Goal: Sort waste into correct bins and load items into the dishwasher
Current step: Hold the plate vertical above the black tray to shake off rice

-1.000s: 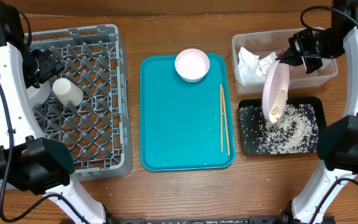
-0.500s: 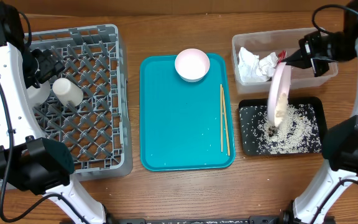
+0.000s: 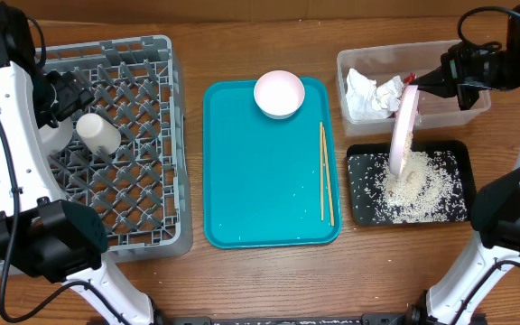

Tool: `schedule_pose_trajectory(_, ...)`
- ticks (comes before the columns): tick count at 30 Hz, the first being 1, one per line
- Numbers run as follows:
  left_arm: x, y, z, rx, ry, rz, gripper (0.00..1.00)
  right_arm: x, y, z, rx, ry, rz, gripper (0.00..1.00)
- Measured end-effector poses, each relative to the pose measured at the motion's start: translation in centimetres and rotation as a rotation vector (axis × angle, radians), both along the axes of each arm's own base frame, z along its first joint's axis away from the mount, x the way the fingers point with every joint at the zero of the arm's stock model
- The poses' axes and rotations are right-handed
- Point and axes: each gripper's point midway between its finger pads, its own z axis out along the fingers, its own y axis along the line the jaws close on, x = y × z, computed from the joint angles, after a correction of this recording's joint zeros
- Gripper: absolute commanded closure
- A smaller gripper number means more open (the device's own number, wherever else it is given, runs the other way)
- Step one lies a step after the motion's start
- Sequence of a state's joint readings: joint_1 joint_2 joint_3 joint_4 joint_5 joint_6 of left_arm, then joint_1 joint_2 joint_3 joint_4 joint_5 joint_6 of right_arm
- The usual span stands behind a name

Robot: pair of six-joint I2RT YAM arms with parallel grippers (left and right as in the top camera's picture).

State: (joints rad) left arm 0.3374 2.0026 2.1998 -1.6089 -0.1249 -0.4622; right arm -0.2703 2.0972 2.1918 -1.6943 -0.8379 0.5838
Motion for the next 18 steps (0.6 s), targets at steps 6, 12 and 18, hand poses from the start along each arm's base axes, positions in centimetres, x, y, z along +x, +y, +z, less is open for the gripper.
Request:
schedule_pose_trajectory(6, 0.0, 0.0, 0.0, 0.000, 0.000, 0.000, 0.00, 0.1, 0.5, 0.6, 0.033, -0.037, 0.023, 0.96)
schedule_pose_trajectory(12, 0.0, 0.0, 0.0, 0.000, 0.000, 0.000, 0.00, 0.2, 0.9, 1.3, 0.076, -0.069, 0.039, 0.97)
schedule_pose_trajectory(18, 0.0, 0.0, 0.0, 0.000, 0.000, 0.000, 0.00, 0.2, 1.3, 2.0, 0.104, -0.109, 0.058, 0.97)
